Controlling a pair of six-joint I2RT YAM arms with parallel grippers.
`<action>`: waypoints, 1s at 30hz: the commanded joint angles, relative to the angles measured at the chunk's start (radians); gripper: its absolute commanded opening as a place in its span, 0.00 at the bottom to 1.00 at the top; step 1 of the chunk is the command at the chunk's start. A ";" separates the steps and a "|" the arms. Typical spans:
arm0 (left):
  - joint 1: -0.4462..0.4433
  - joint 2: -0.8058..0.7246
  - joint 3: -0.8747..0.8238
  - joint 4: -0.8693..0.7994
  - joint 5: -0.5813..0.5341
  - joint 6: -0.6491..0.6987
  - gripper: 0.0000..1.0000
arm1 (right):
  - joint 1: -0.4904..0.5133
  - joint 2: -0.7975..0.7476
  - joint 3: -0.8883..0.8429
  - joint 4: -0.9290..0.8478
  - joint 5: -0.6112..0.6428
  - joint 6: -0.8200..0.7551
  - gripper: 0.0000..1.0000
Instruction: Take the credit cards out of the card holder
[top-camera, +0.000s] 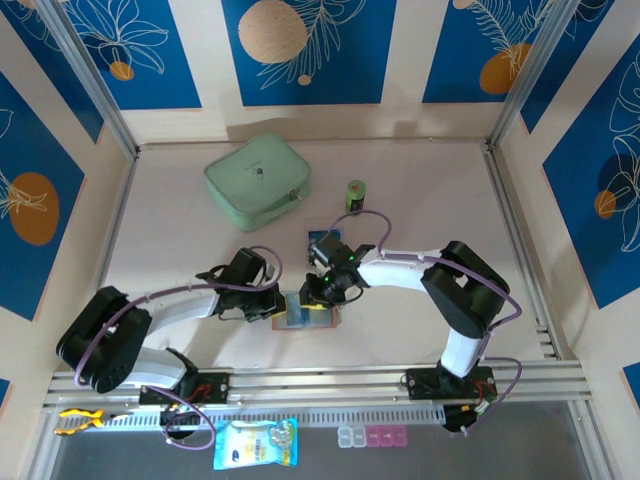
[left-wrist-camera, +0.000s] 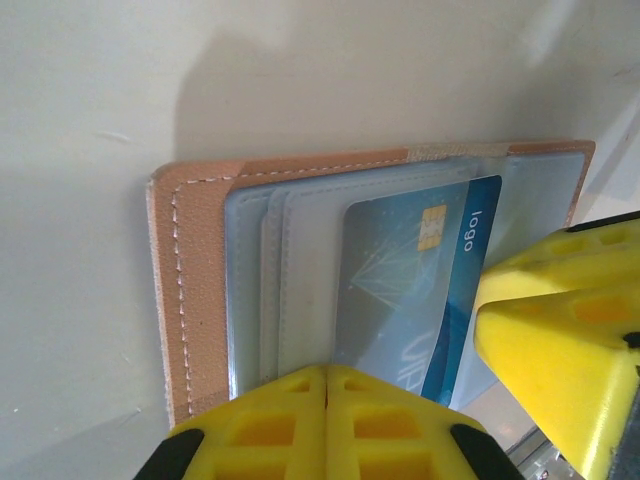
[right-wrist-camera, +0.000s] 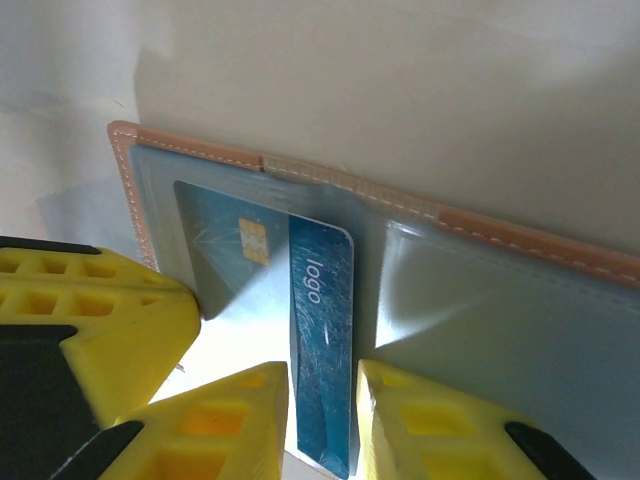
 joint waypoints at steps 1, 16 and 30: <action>-0.008 0.011 -0.008 -0.027 -0.022 0.012 0.06 | -0.003 0.012 -0.019 -0.003 -0.022 0.014 0.25; -0.008 0.011 -0.013 -0.027 -0.024 0.008 0.06 | -0.008 -0.015 -0.084 0.155 -0.105 0.079 0.20; -0.007 0.005 -0.006 -0.042 -0.029 0.008 0.06 | -0.032 -0.063 -0.144 0.168 -0.086 0.084 0.14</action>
